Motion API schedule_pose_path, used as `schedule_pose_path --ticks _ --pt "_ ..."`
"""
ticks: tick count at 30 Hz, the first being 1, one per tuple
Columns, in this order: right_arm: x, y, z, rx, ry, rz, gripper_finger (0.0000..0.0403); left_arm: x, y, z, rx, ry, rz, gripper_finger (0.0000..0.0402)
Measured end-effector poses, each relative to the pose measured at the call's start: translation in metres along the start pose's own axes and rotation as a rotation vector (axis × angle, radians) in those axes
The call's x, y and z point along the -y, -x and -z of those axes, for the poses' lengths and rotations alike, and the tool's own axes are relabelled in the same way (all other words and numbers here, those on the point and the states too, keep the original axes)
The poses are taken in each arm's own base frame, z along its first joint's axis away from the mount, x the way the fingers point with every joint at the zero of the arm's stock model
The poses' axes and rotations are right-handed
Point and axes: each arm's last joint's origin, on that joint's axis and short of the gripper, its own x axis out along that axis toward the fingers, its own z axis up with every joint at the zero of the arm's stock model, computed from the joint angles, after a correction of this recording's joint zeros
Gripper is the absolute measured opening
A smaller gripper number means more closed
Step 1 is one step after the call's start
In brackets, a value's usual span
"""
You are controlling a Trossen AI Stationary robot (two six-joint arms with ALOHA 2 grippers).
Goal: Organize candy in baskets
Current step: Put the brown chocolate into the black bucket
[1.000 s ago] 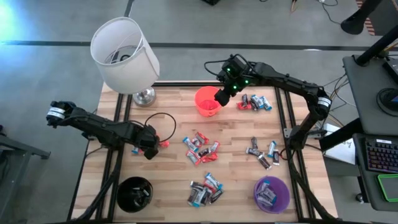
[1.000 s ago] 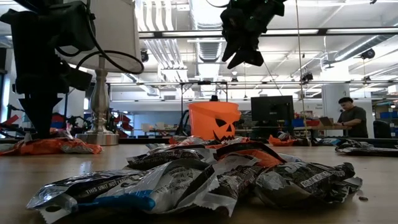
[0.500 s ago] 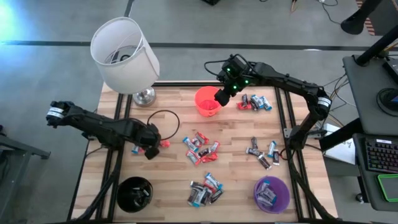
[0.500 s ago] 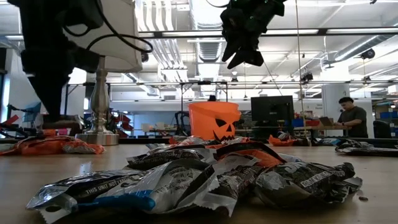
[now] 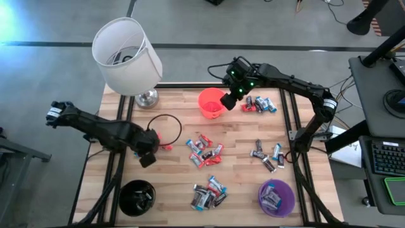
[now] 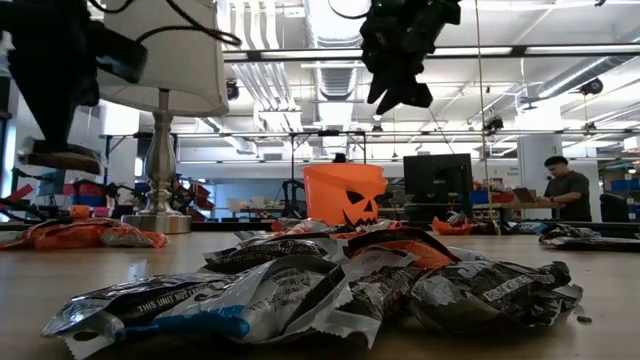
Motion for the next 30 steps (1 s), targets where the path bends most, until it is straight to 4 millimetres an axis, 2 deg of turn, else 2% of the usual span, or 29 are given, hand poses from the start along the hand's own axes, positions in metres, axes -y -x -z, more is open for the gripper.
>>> schedule_pose_path --ticks 7,18,24,30 --pt "0.000 0.000 0.002 -0.016 -0.016 0.004 0.0132 0.019 0.015 0.020 -0.001 -0.068 0.085 0.0000" --pt "-0.002 -0.001 0.002 -0.018 -0.060 0.001 0.0136 0.051 0.059 0.053 0.025 -0.119 0.249 0.0000" --pt "-0.011 -0.003 0.005 -0.029 -0.067 -0.010 0.0130 0.064 0.074 0.082 -0.015 -0.131 0.309 0.0000" --pt "-0.026 -0.008 0.010 -0.048 -0.080 -0.027 0.0132 0.076 0.077 0.109 -0.056 -0.159 0.354 0.0000"
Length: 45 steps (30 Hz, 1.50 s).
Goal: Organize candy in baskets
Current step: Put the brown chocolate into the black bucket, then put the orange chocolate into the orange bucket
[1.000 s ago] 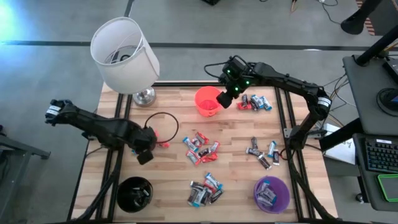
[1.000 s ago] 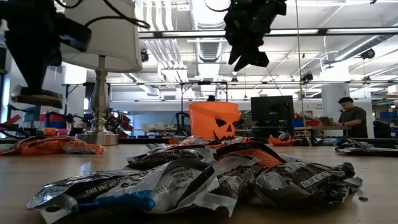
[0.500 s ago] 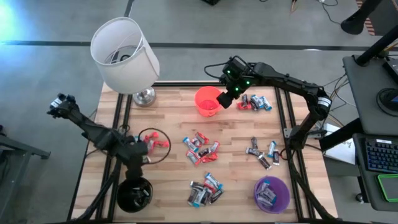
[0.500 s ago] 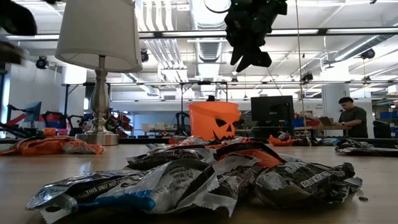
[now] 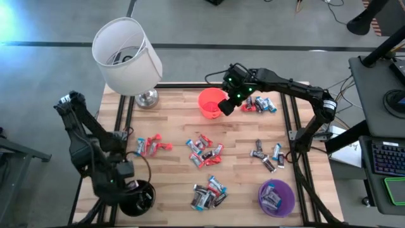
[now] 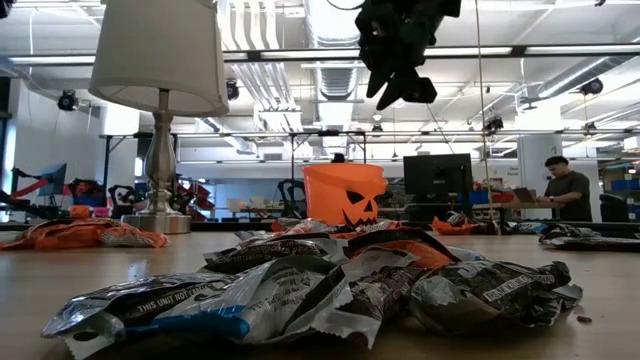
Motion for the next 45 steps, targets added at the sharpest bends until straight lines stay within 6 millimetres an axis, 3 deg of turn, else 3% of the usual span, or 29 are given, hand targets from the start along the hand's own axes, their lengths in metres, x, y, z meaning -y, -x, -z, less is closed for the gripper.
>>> schedule_pose_path --ticks 6,19,28,32,37,45 --pt "-0.022 -0.008 0.011 -0.033 0.022 -0.025 0.0131 0.006 -0.007 0.009 -0.019 -0.032 -0.019 0.0000" --pt "-0.066 -0.021 0.037 -0.103 0.057 -0.074 0.0135 0.022 -0.024 0.007 -0.011 -0.152 0.014 0.0001" --pt "-0.088 -0.026 0.052 -0.128 0.076 -0.103 0.0158 0.022 -0.024 0.007 -0.018 -0.150 0.012 0.0057" --pt "-0.098 -0.028 0.062 -0.147 0.167 -0.119 0.0162 0.020 -0.024 0.007 -0.022 -0.154 -0.005 0.0081" --pt "-0.110 -0.032 0.072 -0.167 0.298 -0.138 0.0162 0.015 -0.023 0.006 0.022 -0.139 -0.062 0.0089" --pt "-0.117 -0.050 0.080 -0.199 0.363 -0.112 0.0162 0.010 -0.021 0.001 0.145 -0.033 -0.118 0.0090"
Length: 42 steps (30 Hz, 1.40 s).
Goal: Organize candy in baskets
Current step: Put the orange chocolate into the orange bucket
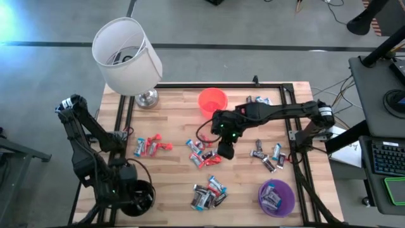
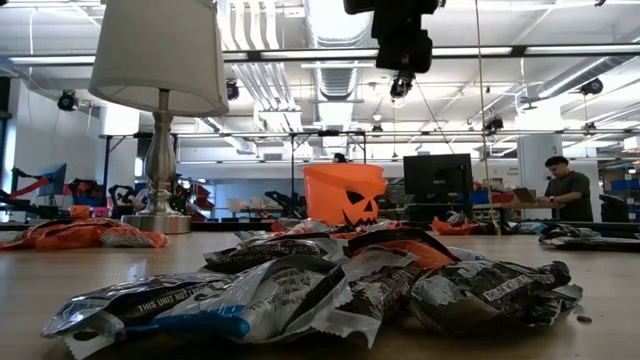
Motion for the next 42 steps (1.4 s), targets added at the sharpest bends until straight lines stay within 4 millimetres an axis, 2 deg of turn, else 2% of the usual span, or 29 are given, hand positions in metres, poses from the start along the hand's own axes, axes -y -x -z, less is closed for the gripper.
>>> schedule_pose_path --ticks 8,15,24,29,33,42 --pt "-0.004 -0.026 0.000 -0.003 0.099 0.146 0.0162 -0.009 0.002 -0.006 0.136 0.163 -0.092 0.0090" --pt "0.002 -0.052 -0.006 -0.041 0.224 0.161 0.0162 -0.011 0.005 -0.019 0.155 0.240 -0.109 0.0090" --pt "0.020 -0.106 -0.006 -0.188 0.323 0.191 0.0162 -0.020 0.011 -0.033 0.187 0.248 -0.175 0.0090" --pt "0.028 -0.128 -0.004 -0.249 0.326 0.199 0.0162 -0.021 0.014 -0.034 0.204 0.238 -0.196 0.0090" --pt "0.028 -0.136 -0.001 -0.271 0.320 0.187 0.0162 -0.022 0.015 -0.034 0.204 0.221 -0.201 0.0090" --pt "0.013 -0.143 0.004 -0.265 0.342 0.158 0.0162 -0.022 0.014 -0.034 0.196 0.139 -0.210 0.0090"
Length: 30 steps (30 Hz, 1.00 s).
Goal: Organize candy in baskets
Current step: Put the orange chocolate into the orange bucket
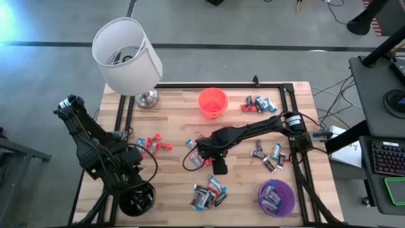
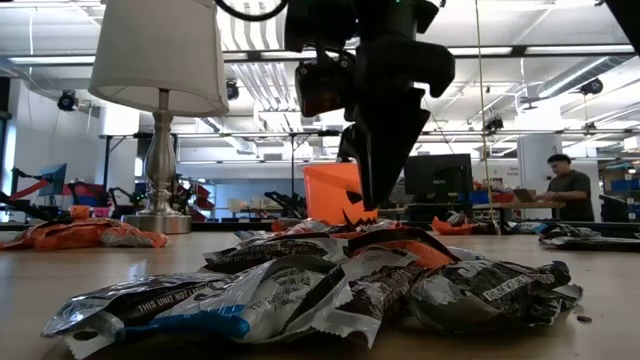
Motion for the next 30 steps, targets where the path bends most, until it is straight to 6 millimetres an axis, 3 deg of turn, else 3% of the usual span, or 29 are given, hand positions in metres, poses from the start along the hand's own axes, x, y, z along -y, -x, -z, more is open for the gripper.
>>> schedule_pose_path --ticks 9,30 --pt "0.001 -0.014 -0.002 -0.002 -0.042 0.027 0.0162 0.000 0.000 0.000 -0.001 -0.031 -0.001 0.0090" --pt "0.000 -0.021 0.003 -0.013 -0.125 0.076 0.0137 0.000 -0.001 0.000 -0.001 -0.103 -0.003 0.0090"
